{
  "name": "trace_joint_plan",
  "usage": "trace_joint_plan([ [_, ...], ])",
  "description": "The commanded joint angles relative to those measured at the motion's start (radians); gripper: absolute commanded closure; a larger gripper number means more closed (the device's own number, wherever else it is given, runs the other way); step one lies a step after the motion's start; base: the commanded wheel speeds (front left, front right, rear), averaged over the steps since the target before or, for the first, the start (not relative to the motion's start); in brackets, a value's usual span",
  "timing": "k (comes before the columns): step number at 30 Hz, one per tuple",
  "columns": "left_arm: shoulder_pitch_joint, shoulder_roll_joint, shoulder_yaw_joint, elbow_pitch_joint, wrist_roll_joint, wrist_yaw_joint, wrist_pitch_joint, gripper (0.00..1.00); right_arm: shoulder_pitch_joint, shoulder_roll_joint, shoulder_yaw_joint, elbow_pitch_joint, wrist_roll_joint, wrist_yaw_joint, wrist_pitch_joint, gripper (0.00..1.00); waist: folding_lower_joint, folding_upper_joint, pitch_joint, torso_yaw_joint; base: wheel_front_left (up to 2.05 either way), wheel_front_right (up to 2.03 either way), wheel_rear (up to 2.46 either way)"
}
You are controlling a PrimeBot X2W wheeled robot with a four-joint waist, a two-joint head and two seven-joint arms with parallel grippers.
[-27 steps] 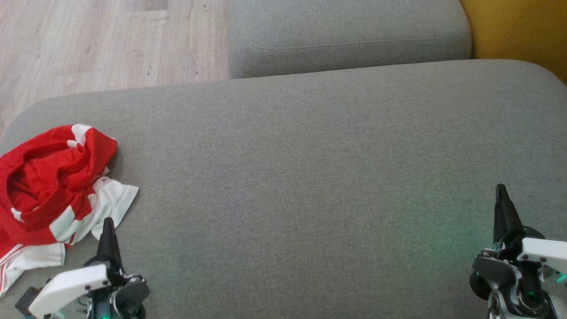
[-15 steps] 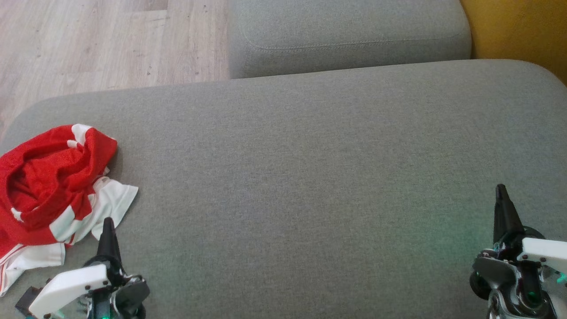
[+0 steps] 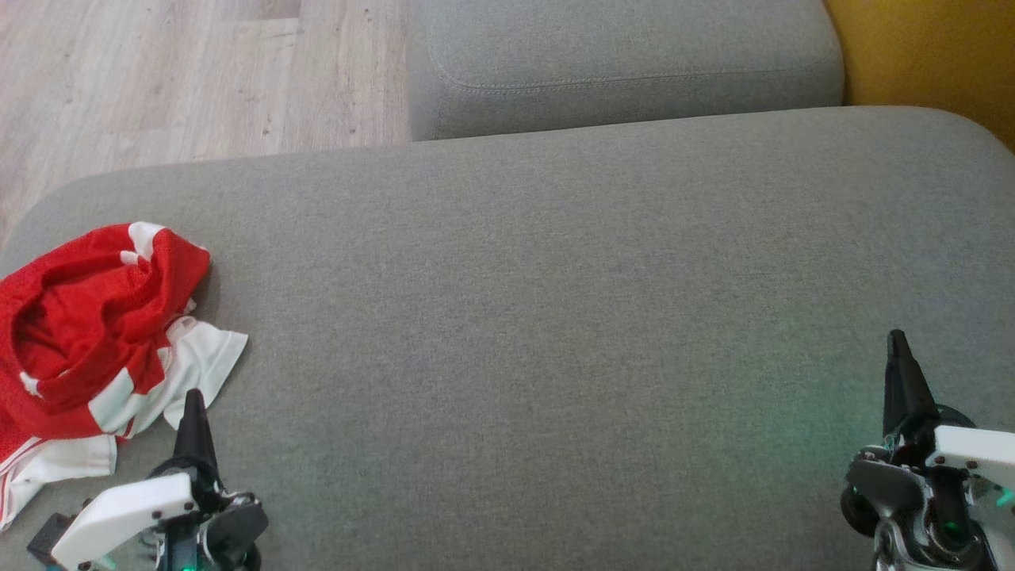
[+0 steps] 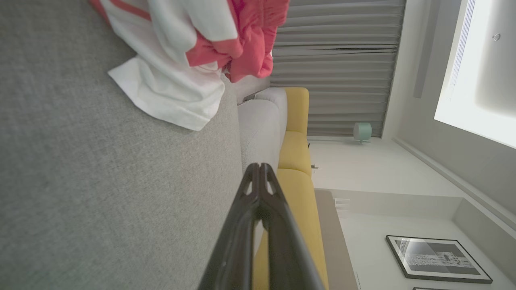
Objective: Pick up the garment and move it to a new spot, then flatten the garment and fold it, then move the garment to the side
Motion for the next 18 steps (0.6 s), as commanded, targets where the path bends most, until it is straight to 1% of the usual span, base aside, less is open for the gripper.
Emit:
trace_joint_plan([
  [1,-0.052,0.008,0.034,-0.028,0.009,-0.007,0.007,1.0,-0.047,-0.004,0.021,-0.032,-0.002,-0.001,0.006,1.0,0.0,0.0,0.0,0.0,0.0,0.0,0.0],
  [18,-0.052,0.008,0.034,-0.028,0.009,-0.007,0.007,1.0,-0.047,-0.004,0.021,-0.032,-0.002,-0.001,0.006,1.0,0.0,0.0,0.0,0.0,0.0,0.0,0.0],
])
